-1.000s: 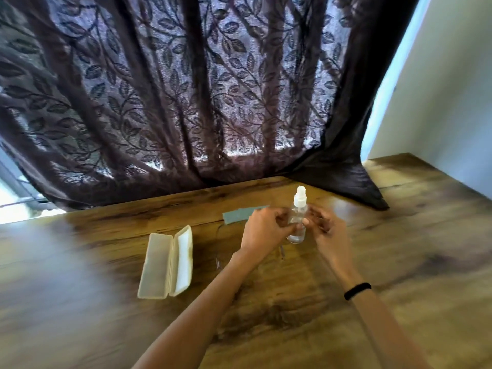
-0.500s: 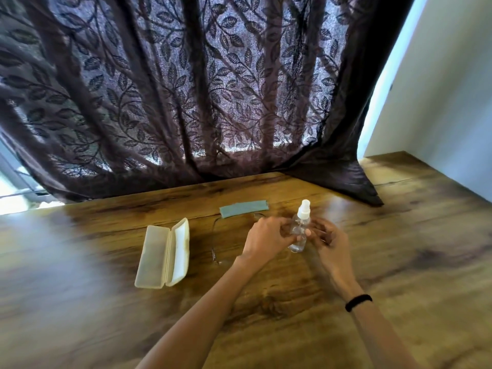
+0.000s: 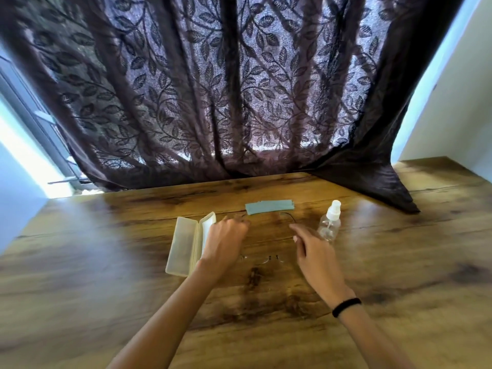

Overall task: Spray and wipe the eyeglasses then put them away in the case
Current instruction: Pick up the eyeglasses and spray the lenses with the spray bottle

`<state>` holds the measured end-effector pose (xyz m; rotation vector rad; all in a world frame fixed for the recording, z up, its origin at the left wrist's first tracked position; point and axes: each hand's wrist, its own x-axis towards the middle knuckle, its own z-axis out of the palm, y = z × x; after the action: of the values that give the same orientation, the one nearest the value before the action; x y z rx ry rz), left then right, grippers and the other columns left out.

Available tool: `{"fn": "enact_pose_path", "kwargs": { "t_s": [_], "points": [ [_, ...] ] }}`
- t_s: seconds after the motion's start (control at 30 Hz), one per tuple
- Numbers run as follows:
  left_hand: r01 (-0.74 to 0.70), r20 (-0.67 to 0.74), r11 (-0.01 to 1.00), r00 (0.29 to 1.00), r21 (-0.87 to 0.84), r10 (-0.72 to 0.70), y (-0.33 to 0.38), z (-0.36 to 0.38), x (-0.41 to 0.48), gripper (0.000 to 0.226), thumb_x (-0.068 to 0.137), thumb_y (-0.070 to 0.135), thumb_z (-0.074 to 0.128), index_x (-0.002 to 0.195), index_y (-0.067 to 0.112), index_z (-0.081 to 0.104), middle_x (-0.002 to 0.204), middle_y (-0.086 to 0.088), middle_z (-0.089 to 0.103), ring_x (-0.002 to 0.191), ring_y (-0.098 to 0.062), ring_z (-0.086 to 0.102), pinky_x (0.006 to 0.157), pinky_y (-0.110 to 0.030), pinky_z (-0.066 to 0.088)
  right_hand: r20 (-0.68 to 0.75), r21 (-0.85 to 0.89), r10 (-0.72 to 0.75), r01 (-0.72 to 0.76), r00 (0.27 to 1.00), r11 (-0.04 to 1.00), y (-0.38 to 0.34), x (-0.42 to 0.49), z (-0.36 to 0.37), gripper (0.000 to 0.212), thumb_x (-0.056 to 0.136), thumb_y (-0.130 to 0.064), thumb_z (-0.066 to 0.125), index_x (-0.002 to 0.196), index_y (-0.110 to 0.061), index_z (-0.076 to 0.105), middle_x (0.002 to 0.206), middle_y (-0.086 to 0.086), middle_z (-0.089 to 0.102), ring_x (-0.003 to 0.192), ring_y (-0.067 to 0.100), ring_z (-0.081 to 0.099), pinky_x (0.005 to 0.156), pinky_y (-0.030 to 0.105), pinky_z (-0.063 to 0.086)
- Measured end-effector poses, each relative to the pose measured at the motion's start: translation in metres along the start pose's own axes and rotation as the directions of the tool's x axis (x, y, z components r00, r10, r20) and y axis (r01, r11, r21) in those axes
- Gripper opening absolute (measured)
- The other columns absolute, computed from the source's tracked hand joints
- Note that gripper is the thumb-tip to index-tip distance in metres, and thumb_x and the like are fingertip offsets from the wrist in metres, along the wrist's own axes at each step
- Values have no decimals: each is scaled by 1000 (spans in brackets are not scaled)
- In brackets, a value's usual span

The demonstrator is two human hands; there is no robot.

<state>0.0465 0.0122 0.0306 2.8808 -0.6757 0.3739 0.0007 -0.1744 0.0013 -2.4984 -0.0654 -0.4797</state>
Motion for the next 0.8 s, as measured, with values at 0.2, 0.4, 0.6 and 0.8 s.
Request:
{"fn": "enact_pose_path", "kwargs": {
  "t_s": [0.2,0.4,0.6,0.8],
  "points": [
    [18,87,997,996,71,-24,-7,6,-8,20,93,11,48,103,16,64,102,-5,69,96,-21,63,83,-32,51,49,-44,135,-133,990,990,-2,13,10,20,90,-14,54,108,-16,62,83,-1,67,61,6,59,59,23,54],
    [20,60,1000,998,15,-20,-12,9,-18,19,93,16,47,103,17,64,98,-5,71,92,-19,66,82,-30,50,51,-53,207,-205,977,977,3,17,12,23,92,-14,51,112,-11,61,100,7,69,81,16,65,74,30,55],
    [22,-76,994,997,-111,-31,-21,-4,-23,23,94,21,49,115,18,59,116,-6,67,99,-23,65,79,-36,53,15,113,220,-220,975,969,-5,20,0,24,92,-18,52,112,-11,62,96,3,69,71,7,59,77,29,52],
    [-114,-299,989,951,-93,81,-34,-34,-1,31,75,-3,68,105,8,68,116,-8,67,86,-27,71,54,-37,59,34,453,263,-249,964,856,-30,53,-31,27,93,-34,49,88,-13,65,79,5,71,73,15,68,70,34,57]
  ]
}}
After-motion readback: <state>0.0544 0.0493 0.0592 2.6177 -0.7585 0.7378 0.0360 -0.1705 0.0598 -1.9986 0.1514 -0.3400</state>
